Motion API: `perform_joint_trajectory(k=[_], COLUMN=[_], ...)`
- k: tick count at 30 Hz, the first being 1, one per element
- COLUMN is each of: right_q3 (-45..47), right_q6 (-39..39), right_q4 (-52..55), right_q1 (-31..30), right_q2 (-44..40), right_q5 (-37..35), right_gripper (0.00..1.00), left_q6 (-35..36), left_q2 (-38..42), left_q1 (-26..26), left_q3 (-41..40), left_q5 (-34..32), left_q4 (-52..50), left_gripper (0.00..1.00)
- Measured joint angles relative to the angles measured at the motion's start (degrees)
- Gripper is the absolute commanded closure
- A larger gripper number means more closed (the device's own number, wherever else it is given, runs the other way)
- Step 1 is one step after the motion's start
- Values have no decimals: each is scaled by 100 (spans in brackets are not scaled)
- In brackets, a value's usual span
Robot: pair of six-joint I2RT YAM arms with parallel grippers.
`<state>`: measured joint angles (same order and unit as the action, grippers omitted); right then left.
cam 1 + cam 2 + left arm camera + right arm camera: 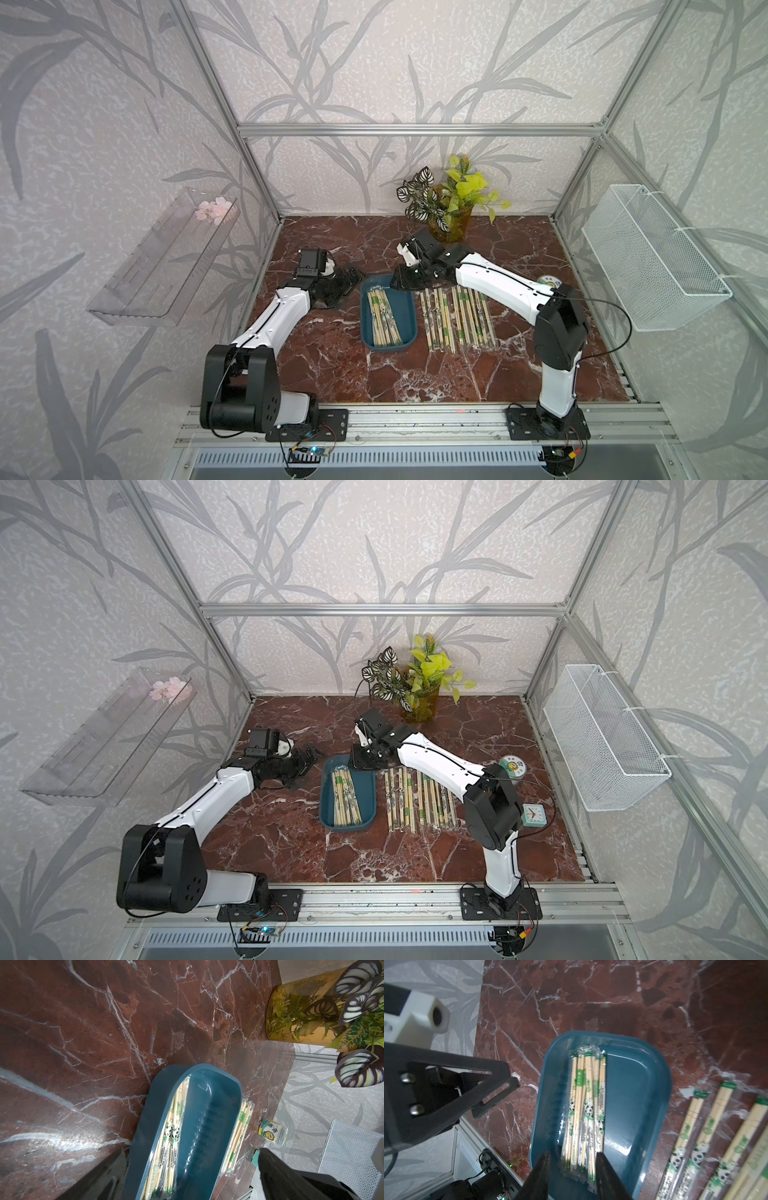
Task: Take the paired disposable chopsticks out of the storage box
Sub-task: Pick up the paired disposable chopsticks from the storage box.
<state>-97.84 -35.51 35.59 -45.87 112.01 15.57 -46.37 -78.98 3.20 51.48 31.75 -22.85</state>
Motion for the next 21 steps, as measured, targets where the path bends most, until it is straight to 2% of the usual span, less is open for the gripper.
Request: perform_joint_trajectory(k=[11,21], right_q3=[-813,-955], right_q6=[494,706], right_q4=[728,1001], right_q1=[-474,-509], right_q2=[1325,1694], right_q5=[-321,-629], right_gripper=[66,69], left_q6=[81,83], left_q2=[-61,-61], left_q1=[-70,-149], left_q3=[98,98], left_q5=[-68,-81], left_q4=[-166,-205], left_gripper=[0,0])
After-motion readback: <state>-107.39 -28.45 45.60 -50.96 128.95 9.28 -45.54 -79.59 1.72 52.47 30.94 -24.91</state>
